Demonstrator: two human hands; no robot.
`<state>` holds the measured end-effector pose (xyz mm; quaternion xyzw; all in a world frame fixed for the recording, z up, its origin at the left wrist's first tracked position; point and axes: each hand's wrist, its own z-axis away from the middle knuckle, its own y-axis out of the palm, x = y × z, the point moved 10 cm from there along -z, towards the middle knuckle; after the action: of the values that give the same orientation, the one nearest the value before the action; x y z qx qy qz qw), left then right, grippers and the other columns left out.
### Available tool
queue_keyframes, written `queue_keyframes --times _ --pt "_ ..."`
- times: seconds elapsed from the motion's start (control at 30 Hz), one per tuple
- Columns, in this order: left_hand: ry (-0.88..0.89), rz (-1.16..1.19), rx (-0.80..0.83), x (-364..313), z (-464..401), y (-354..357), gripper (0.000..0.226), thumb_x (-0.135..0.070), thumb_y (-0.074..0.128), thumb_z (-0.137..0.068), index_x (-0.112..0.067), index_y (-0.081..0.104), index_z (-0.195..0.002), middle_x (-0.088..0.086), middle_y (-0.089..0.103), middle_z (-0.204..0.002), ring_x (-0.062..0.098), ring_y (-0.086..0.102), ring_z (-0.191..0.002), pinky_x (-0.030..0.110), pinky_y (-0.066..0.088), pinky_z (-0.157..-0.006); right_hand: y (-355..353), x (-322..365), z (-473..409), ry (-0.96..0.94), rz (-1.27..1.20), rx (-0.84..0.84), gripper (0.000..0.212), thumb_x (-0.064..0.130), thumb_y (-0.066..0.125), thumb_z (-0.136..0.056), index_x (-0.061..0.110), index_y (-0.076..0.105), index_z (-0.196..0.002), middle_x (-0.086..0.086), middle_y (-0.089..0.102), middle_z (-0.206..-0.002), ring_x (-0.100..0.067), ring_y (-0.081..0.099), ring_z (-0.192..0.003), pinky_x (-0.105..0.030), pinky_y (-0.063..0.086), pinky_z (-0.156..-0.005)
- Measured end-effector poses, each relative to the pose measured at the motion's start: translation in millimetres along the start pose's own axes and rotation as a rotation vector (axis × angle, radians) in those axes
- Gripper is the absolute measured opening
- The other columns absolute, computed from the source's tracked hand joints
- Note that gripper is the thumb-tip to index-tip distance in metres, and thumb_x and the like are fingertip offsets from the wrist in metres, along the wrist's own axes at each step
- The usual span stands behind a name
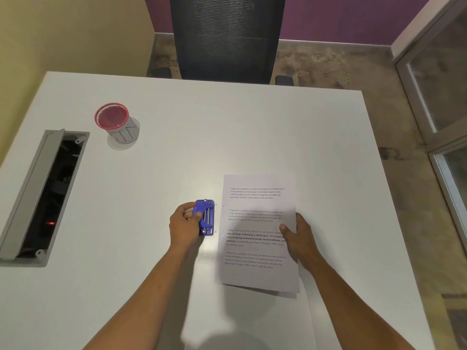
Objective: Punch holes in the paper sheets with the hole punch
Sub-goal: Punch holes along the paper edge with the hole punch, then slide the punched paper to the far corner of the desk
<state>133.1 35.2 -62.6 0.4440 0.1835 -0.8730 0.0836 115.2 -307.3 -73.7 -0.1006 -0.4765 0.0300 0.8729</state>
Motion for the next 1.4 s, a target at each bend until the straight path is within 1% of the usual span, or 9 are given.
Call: queue_keyframes --times 0.1,0.37,0.63,0.83,0.97,1.1,1.17,1.27,1.4 --pt "-0.01 0.017 -0.015 1 -6 -17 0.024 0.0 0.058 -0.09 -0.019 0.062 -0.105 -0.003 0.071 -0.082 0.012 0.068 -0.07 0.027 0.052 -0.061 1 -2 2 0.001 -0.004 0.006 0.031 0.012 0.059 -0.096 0.016 0.056 -0.126 -0.005 0.07 -0.116 -0.022 0.07 -0.101 -0.045 0.058 -0.087" --pt "-0.03 0.032 -0.052 3 -24 -54 0.025 0.0 0.056 -0.089 -0.017 0.064 -0.107 -0.001 0.071 -0.082 0.017 0.068 -0.071 0.026 0.05 -0.057 4 -3 6 -0.007 -0.033 0.012 0.032 0.012 0.06 -0.095 0.016 0.056 -0.126 -0.003 0.07 -0.115 -0.018 0.071 -0.099 -0.036 0.059 -0.082" --pt "-0.037 -0.044 -0.036 8 -31 -57 0.027 -0.003 0.057 -0.088 -0.017 0.063 -0.111 0.011 0.072 -0.104 0.02 0.068 -0.081 0.032 0.054 -0.069 10 1 15 -0.02 -0.092 0.029 0.024 0.012 0.058 -0.096 0.021 0.059 -0.117 -0.001 0.073 -0.108 -0.02 0.073 -0.094 -0.033 0.061 -0.072" --pt "0.322 -0.462 -0.216 -43 7 -59 0.036 -0.026 0.069 -0.081 -0.019 0.062 -0.116 0.004 0.058 -0.12 0.026 0.05 -0.109 0.041 0.046 -0.092 13 3 23 -0.009 -0.096 0.043 0.026 0.016 0.057 -0.097 0.019 0.056 -0.123 -0.005 0.071 -0.114 -0.024 0.073 -0.096 -0.047 0.061 -0.079" --pt "0.374 -0.299 0.051 -50 39 -10 0.038 -0.027 0.07 -0.085 -0.022 0.057 -0.121 -0.008 0.054 -0.113 0.015 0.049 -0.108 0.013 0.039 -0.087 11 12 33 -0.027 -0.147 0.054 0.027 0.014 0.058 -0.096 0.02 0.058 -0.123 -0.006 0.071 -0.116 -0.027 0.072 -0.098 -0.048 0.06 -0.081" --pt "0.107 -0.07 0.429 -29 62 47 0.069 -0.031 0.07 -0.087 -0.024 0.032 -0.144 -0.005 0.056 -0.124 0.009 0.06 -0.109 0.024 0.046 -0.089 -1 21 42 -0.054 -0.18 0.056 0.029 0.018 0.061 -0.095 0.022 0.058 -0.123 -0.004 0.07 -0.119 -0.028 0.071 -0.102 -0.047 0.06 -0.082" --pt "0.064 -0.007 0.56 -27 72 72 0.068 -0.023 0.07 -0.088 -0.022 0.03 -0.142 -0.007 0.062 -0.121 0.004 0.066 -0.102 0.018 0.051 -0.079 -12 25 43 -0.069 -0.204 0.056 0.03 0.021 0.063 -0.094 0.022 0.058 -0.124 -0.004 0.07 -0.121 -0.029 0.071 -0.103 -0.046 0.06 -0.082" --pt "0.113 -0.103 0.577 -33 77 102 0.058 -0.012 0.071 -0.084 -0.026 0.038 -0.13 -0.005 0.062 -0.122 0.004 0.064 -0.104 0.014 0.052 -0.071 -35 28 42 -0.081 -0.262 0.034 0.032 0.016 0.062 -0.095 0.019 0.058 -0.127 -0.005 0.07 -0.122 -0.028 0.07 -0.104 -0.04 0.059 -0.08" --pt "0.19 -0.184 0.562 -48 80 145 0.052 -0.018 0.071 -0.084 -0.025 0.042 -0.126 -0.007 0.062 -0.122 0.006 0.062 -0.109 0.02 0.051 -0.081 -75 33 31 -0.092 -0.241 -0.018 0.03 0.019 0.063 -0.094 0.02 0.059 -0.124 -0.002 0.071 -0.119 -0.025 0.071 -0.102 -0.035 0.059 -0.076"
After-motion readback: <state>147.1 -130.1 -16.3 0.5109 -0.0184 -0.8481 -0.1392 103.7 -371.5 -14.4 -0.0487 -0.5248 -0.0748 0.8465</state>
